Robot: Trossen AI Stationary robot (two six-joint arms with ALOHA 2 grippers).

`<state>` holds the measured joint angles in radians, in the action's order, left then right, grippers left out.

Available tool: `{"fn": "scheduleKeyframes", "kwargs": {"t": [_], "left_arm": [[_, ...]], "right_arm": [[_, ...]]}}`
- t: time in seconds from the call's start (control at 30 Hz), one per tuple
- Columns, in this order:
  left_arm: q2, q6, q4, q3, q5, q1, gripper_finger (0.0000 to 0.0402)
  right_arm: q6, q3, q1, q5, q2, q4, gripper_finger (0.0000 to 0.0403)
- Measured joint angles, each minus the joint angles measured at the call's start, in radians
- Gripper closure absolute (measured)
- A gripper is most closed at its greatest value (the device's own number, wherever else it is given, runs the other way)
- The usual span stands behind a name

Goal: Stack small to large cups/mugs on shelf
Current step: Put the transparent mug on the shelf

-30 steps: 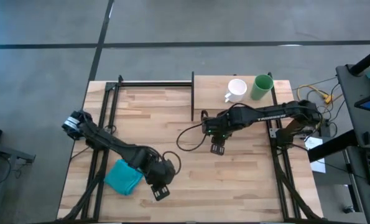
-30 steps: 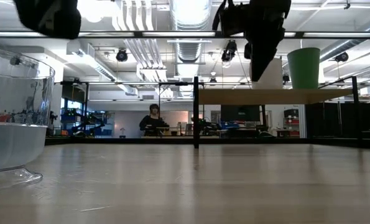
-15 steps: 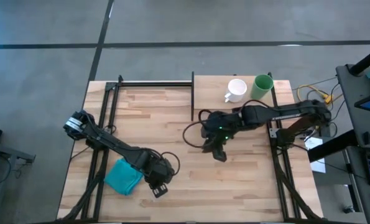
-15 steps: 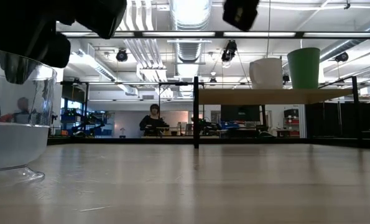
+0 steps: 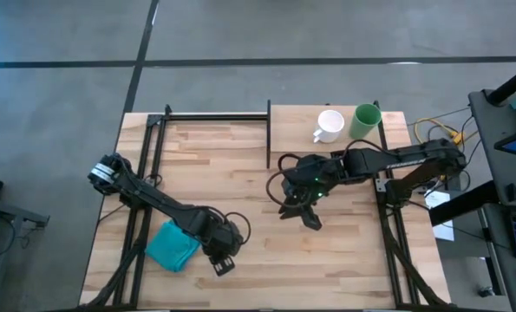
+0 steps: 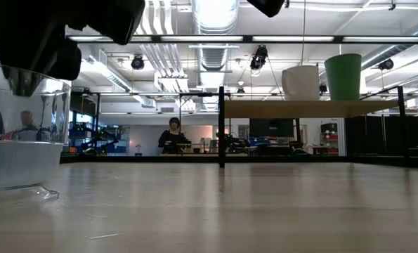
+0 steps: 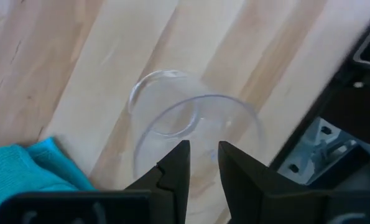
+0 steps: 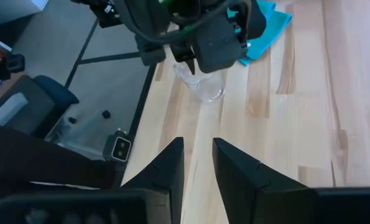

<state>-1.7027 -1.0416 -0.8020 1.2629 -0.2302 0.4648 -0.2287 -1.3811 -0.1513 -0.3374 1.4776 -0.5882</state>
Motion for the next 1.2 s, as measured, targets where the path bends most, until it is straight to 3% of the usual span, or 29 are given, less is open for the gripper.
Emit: {"fn": "scheduleKeyframes", "kwargs": {"t": [0.6,0.87,1.2], "left_arm": [[0.048,0.004,-0.070,0.032,0.004,-0.012,0.0332],[0.078,0.015,-0.125,0.043,0.144,-0.015,0.0332],[0.044,0.159,-0.123,0.040,0.132,-0.014,0.0332]], "right_arm": [[-0.003,0.002,0.000,0.000,0.003,-0.006,0.0323],[-0.003,0.002,0.000,0.000,0.003,-0.006,0.0323],[-0.001,0.002,0.000,-0.001,0.003,-0.007,0.0323]]}}
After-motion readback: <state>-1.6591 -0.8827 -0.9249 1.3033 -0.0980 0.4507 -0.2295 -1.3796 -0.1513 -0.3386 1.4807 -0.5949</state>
